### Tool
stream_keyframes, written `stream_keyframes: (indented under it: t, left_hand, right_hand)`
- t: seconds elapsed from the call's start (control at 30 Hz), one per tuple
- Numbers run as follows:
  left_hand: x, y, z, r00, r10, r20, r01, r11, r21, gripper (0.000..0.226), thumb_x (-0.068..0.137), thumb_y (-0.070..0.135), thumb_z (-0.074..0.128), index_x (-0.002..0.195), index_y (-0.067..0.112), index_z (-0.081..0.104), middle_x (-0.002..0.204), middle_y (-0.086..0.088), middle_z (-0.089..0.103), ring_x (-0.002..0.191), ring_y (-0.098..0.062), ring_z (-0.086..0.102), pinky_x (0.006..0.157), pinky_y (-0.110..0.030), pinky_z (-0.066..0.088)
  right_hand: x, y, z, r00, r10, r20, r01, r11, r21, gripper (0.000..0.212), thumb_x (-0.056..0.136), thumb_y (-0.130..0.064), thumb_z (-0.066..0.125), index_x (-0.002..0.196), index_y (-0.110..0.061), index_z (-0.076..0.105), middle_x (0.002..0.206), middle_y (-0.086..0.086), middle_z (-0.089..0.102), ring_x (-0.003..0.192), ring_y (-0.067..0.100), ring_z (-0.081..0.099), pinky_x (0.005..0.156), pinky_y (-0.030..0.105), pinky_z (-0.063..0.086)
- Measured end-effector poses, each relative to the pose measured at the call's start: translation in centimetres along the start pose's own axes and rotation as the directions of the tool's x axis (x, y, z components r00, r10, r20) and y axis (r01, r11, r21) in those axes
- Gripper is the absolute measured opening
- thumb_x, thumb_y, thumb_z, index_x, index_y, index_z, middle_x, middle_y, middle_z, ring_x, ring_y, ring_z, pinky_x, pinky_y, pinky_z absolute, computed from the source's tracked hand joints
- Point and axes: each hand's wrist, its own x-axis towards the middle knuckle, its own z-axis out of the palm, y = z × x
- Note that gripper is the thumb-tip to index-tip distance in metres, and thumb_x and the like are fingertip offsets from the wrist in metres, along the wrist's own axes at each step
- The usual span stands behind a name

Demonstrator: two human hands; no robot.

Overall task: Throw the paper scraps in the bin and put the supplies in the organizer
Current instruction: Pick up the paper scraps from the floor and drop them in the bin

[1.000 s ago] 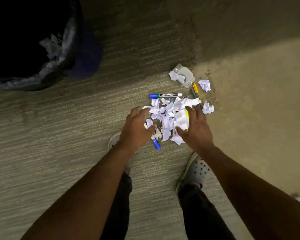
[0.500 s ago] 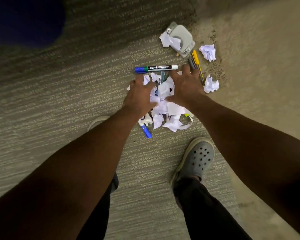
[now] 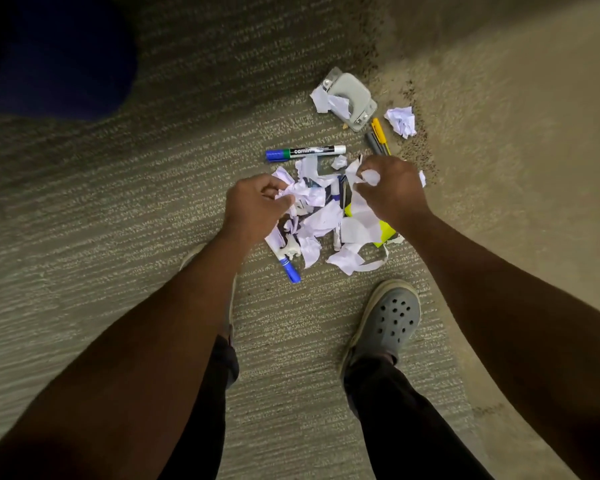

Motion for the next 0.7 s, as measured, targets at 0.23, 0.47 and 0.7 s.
stream_keyframes:
  t: [0.23, 0.47, 0.7]
  left_hand:
    - [-5.9, 5.1, -6.8, 0.961, -0.172, 0.216, 0.272, 0.729, -0.628, 0.022, 0.075, 0.001, 0.076, 0.094, 0.008, 0.067, 0.09, -0.008, 0.07, 0.067, -0.01, 0.068, 0.064, -0.02, 0.057]
    - [-10.1, 12.9, -17.9, 1.0, -0.004, -0.007, -0.003, 0.619, -0.785, 0.021, 0.07, 0.012, 0.079, 0.088, 0.016, 0.069, 0.085, -0.003, 0.074, 0.072, -0.011, 0.068, 0.063, -0.021, 0.055]
    - [-11.6, 17.0, -31.0, 0.78, 0.137, -0.61, -0.424, 0.833, -0.355, 0.011, 0.082, 0.025, 0.075, 0.088, 0.029, 0.067, 0.074, 0.016, 0.072, 0.068, -0.001, 0.068, 0.064, -0.014, 0.053]
  right_hand:
    - [-4.2, -3.0, -5.5, 0.957, 0.286, -0.036, -0.241, 0.863, 0.443, 0.016, 0.074, -0.025, 0.08, 0.08, -0.026, 0.065, 0.082, -0.005, 0.064, 0.076, 0.015, 0.059, 0.071, 0.027, 0.047]
    - [-6.2, -16.5, -11.9, 0.986, 0.168, 0.008, -0.115, 0.643, 0.757, 0.014, 0.075, -0.018, 0.08, 0.08, -0.024, 0.068, 0.08, -0.005, 0.07, 0.068, 0.01, 0.062, 0.06, 0.027, 0.05]
    - [-5.3, -35.7, -15.6, 0.966, -0.173, -0.191, 0.257, 0.61, 0.75, 0.015, 0.081, -0.016, 0.075, 0.079, -0.026, 0.064, 0.08, -0.008, 0.068, 0.069, 0.006, 0.066, 0.051, 0.029, 0.055]
